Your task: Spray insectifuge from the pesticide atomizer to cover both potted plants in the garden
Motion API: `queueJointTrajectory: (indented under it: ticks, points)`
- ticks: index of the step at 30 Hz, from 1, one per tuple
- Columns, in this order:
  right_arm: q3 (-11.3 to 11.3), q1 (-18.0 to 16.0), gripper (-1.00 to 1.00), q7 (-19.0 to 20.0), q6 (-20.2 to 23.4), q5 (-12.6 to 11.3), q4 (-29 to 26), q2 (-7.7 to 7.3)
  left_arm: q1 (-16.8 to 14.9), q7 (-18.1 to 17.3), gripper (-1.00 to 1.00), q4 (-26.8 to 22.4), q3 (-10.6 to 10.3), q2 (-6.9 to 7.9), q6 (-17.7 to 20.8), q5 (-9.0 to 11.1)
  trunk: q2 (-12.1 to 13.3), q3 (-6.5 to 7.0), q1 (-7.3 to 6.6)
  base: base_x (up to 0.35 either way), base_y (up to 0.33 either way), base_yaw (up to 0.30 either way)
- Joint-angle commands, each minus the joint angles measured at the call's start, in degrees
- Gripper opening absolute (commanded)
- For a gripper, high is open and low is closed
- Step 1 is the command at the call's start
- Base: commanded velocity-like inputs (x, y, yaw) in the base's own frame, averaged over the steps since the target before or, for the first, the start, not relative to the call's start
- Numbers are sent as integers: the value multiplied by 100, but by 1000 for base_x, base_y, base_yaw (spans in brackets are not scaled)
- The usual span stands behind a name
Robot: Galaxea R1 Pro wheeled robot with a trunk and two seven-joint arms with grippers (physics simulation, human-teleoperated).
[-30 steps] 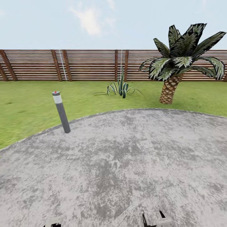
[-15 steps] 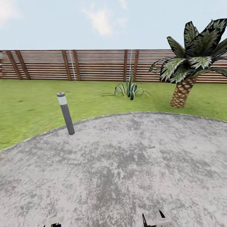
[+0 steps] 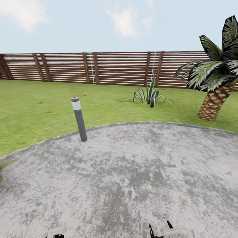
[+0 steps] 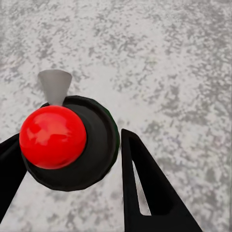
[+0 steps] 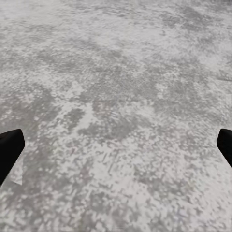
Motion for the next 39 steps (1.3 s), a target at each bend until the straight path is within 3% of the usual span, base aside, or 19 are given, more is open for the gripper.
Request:
queueJointTrajectory:
  ticks: [1,25,39]
  points:
    - [15,-2,100,-60,-5,48,1,0,-4,12,-100,8,47,1,-21,-61,-2,-5,1,231,-200,278]
    - [15,-2,100,-60,-5,45,1,0,-6,14,-100,8,47,1,-14,-61,-2,-5,1,188,-194,278]
    - [15,-2,100,-60,-5,49,1,0,-6,18,-100,8,48,1,-21,-61,-2,-5,1,44,-21,278]
